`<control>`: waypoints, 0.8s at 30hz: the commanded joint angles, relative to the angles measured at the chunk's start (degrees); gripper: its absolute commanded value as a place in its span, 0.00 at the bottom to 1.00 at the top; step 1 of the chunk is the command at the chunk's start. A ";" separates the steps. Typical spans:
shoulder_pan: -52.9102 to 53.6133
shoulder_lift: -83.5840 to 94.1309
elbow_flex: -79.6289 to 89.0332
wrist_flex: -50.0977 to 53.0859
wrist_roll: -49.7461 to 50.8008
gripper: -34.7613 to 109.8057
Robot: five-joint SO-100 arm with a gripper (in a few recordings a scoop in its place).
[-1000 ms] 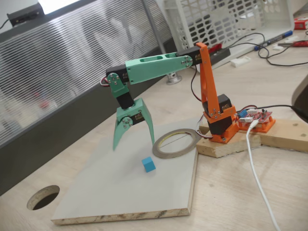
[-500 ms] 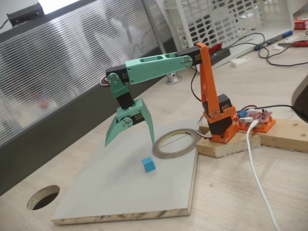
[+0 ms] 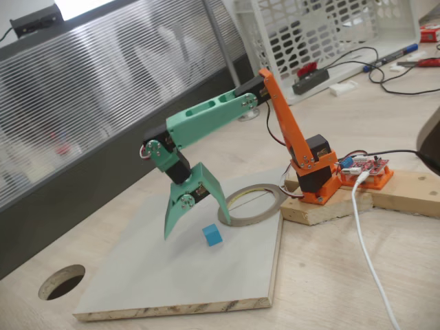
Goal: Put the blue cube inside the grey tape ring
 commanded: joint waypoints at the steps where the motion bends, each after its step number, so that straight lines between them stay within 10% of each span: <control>1: -0.26 -1.14 -0.62 0.44 0.88 0.95; 24: -0.26 -5.27 0.18 -7.38 0.53 0.87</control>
